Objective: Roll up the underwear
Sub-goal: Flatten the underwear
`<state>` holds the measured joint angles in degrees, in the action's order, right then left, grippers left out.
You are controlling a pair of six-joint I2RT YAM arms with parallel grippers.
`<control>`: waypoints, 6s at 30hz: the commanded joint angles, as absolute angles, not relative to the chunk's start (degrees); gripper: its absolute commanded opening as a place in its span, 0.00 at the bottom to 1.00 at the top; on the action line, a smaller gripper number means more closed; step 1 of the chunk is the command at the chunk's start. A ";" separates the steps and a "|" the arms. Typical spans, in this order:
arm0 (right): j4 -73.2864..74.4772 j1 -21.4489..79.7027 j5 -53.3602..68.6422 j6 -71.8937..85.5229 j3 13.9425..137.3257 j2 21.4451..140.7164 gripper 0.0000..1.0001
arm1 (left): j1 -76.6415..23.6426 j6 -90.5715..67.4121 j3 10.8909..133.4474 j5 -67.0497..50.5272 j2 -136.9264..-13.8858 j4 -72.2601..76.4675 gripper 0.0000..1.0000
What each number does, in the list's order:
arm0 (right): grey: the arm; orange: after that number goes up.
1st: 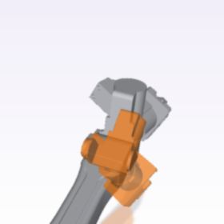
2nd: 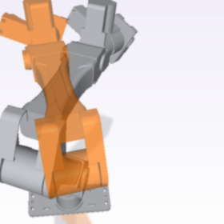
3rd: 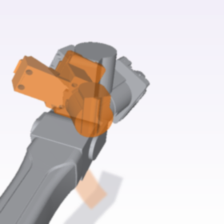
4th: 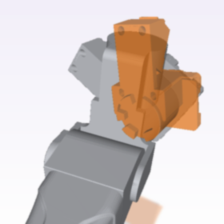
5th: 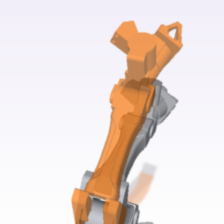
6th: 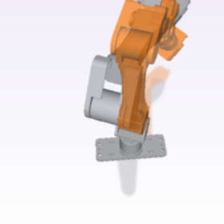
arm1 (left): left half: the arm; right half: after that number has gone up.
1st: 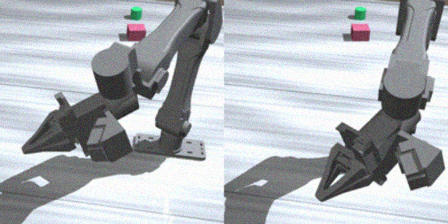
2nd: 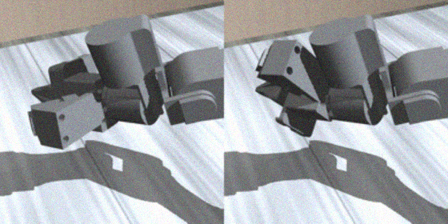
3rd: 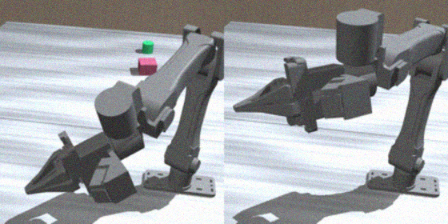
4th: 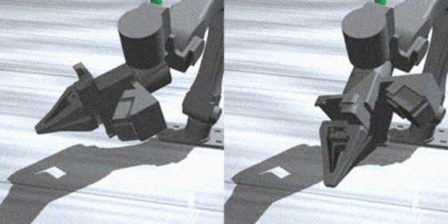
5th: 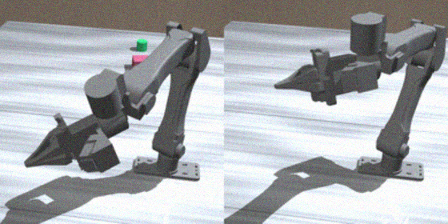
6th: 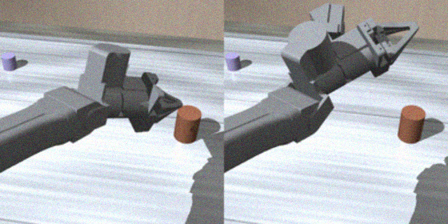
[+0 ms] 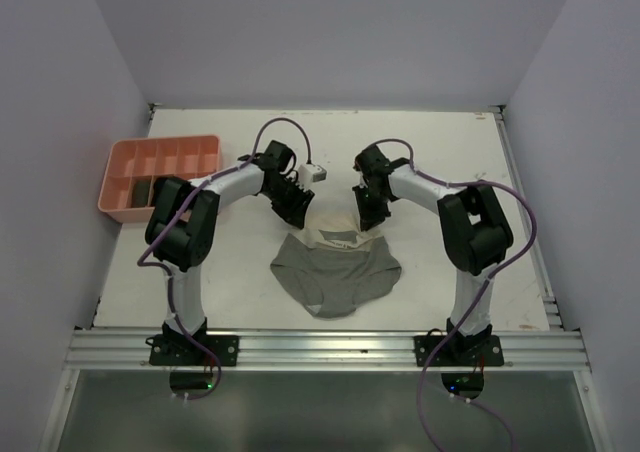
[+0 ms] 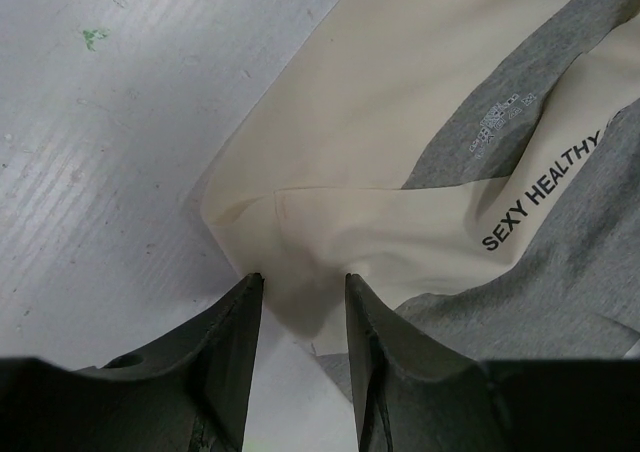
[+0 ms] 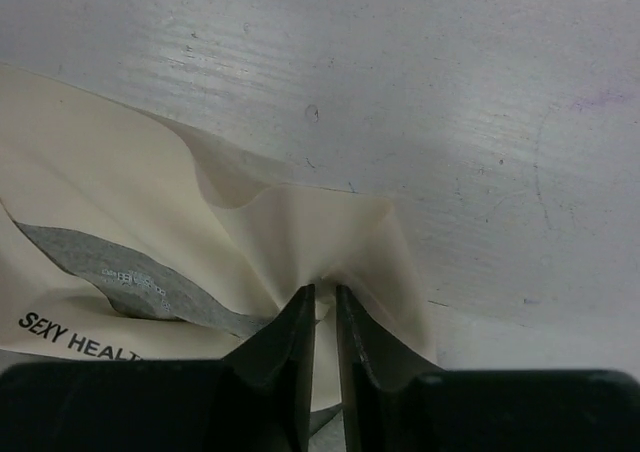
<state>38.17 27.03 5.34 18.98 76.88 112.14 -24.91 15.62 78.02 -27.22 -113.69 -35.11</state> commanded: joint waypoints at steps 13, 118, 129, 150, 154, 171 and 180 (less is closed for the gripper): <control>40.52 27.16 -1.93 18.54 77.96 107.33 0.00 | -25.14 14.76 74.72 -24.79 -111.37 -29.62 0.00; 35.42 23.73 5.71 18.37 63.38 102.57 0.00 | -12.39 14.68 63.28 -34.89 -106.43 -30.85 0.43; 34.89 20.49 6.24 21.00 58.28 95.81 0.00 | -6.69 12.47 63.28 -33.22 -107.58 -29.44 0.00; 44.74 18.28 6.59 22.15 58.28 93.16 0.40 | -16.52 18.54 62.14 -29.36 -101.42 -36.47 0.57; 42.90 18.19 7.47 21.71 56.17 93.69 0.39 | -16.70 20.65 61.53 -30.85 -101.95 -38.93 0.56; 41.92 12.58 9.75 16.79 57.64 87.20 0.00 | -3.99 17.32 68.01 -45.59 -106.35 -38.67 0.00; 36.83 11.42 17.40 16.61 53.44 96.05 0.00 | -4.22 19.69 68.04 -45.54 -108.98 -39.38 0.00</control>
